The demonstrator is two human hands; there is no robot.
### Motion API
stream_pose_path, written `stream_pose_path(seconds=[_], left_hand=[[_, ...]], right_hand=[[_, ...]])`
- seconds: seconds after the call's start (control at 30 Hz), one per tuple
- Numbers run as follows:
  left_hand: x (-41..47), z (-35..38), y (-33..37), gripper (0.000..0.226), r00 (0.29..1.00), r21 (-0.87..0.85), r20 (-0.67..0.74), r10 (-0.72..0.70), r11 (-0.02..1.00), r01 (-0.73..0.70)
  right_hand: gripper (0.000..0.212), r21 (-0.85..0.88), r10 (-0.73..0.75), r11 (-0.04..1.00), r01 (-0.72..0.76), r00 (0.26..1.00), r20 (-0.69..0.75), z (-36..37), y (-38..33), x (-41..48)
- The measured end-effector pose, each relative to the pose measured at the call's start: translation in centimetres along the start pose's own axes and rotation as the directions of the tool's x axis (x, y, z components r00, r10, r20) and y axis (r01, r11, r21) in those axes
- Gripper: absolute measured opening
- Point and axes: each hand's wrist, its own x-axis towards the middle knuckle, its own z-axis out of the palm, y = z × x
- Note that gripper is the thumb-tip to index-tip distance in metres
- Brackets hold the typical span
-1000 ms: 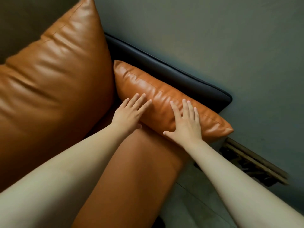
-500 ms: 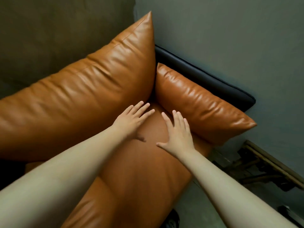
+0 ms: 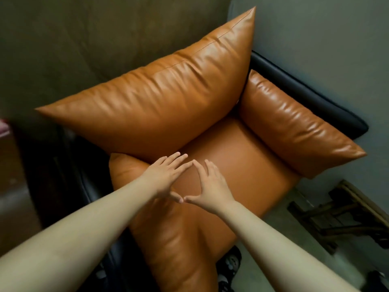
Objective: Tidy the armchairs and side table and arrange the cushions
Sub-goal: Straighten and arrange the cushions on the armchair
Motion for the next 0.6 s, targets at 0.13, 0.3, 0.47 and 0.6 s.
stream_pose_path(seconds=[0.13, 0.3, 0.47, 0.6], left_hand=[[-3.1, 3.3, -0.8, 0.121, 0.995, -0.051, 0.096, 0.012, 0.999, -0.008], [-4.4, 5.3, -1.8, 0.119, 0.993, -0.116, 0.108, -0.053, 0.991, 0.065], [-3.7, 4.3, -2.5, 0.115, 0.994, -0.161, 0.03, -0.106, 0.981, 0.109], [-2.9, 3.5, -2.9, 0.115, 0.991, -0.163, -0.013, -0.133, 0.978, 0.129]], right_hand=[[0.11, 0.125, 0.075, 0.986, -0.107, 0.969, 0.234, 3.7, -1.7, -2.8], [0.109, 0.107, 0.109, 0.981, -0.163, 0.912, 0.396, 6.1, -2.1, -5.0], [0.108, 0.079, 0.102, 0.988, -0.136, 0.935, 0.341, 5.0, -2.2, -3.7], [0.107, 0.044, 0.071, 0.995, -0.086, 0.96, 0.272, 3.5, -1.9, -1.3]])
